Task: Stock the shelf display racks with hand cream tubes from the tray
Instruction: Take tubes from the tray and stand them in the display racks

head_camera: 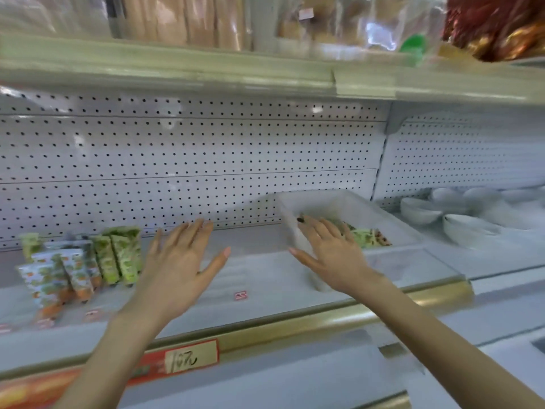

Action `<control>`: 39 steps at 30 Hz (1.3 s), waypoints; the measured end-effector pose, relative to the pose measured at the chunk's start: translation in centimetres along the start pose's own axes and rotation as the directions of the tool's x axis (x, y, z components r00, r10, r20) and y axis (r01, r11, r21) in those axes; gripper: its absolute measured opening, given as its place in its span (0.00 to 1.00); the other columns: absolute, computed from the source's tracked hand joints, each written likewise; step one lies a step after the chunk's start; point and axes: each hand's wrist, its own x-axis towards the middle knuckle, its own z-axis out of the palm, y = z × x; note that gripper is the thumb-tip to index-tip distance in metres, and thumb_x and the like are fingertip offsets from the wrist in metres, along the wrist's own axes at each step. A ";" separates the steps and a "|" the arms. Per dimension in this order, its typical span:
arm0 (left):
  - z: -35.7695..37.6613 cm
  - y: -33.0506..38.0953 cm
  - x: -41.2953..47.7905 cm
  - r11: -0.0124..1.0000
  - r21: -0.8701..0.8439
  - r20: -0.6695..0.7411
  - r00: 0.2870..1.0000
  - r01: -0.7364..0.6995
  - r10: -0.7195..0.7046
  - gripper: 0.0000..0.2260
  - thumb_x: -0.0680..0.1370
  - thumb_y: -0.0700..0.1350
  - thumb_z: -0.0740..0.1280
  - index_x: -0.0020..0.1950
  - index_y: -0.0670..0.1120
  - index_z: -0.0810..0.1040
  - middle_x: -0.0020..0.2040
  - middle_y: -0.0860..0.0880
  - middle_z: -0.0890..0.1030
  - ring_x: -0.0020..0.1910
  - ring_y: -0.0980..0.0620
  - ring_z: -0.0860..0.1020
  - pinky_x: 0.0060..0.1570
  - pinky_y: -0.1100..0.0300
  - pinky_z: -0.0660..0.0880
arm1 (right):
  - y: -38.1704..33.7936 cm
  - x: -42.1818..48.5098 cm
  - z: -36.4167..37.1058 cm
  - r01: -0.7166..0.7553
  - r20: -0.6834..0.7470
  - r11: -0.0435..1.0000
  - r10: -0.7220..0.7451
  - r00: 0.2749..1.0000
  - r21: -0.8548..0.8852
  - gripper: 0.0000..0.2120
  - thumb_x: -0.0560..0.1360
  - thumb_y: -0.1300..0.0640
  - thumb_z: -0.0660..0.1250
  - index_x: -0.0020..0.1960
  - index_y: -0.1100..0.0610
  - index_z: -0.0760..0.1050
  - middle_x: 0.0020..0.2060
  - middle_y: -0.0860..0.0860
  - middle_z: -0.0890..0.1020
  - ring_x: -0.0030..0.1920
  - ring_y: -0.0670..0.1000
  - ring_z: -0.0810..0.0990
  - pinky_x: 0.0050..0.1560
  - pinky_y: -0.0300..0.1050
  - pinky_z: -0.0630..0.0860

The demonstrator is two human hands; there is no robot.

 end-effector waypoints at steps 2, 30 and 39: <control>0.8 2.2 0.1 1.000 -0.014 0.011 1.000 -0.002 0.002 0.43 0.67 0.69 0.33 0.76 0.50 0.56 0.76 0.52 0.59 0.75 0.52 0.56 0.72 0.49 0.46 | 2.8 -0.5 0.3 -0.016 0.006 1.000 0.016 1.000 -0.004 0.49 0.64 0.27 0.24 0.75 0.49 0.55 0.73 0.46 0.60 0.74 0.50 0.57 0.72 0.56 0.53; 8.0 12.0 17.2 0.959 -0.231 0.311 0.921 -0.165 0.234 0.27 0.79 0.63 0.46 0.76 0.53 0.53 0.76 0.55 0.55 0.75 0.54 0.53 0.74 0.51 0.46 | 17.0 15.9 4.3 -0.297 0.419 0.901 0.148 0.896 0.316 0.22 0.80 0.54 0.59 0.71 0.60 0.62 0.67 0.56 0.71 0.65 0.55 0.71 0.61 0.45 0.67; 8.7 12.6 18.2 0.966 -0.238 0.305 0.936 -0.102 0.174 0.28 0.78 0.63 0.46 0.75 0.52 0.56 0.75 0.55 0.58 0.74 0.54 0.56 0.73 0.50 0.48 | 16.6 19.4 8.8 -0.265 0.564 0.940 0.103 0.820 0.213 0.10 0.76 0.58 0.62 0.54 0.61 0.76 0.53 0.58 0.79 0.41 0.54 0.78 0.41 0.44 0.76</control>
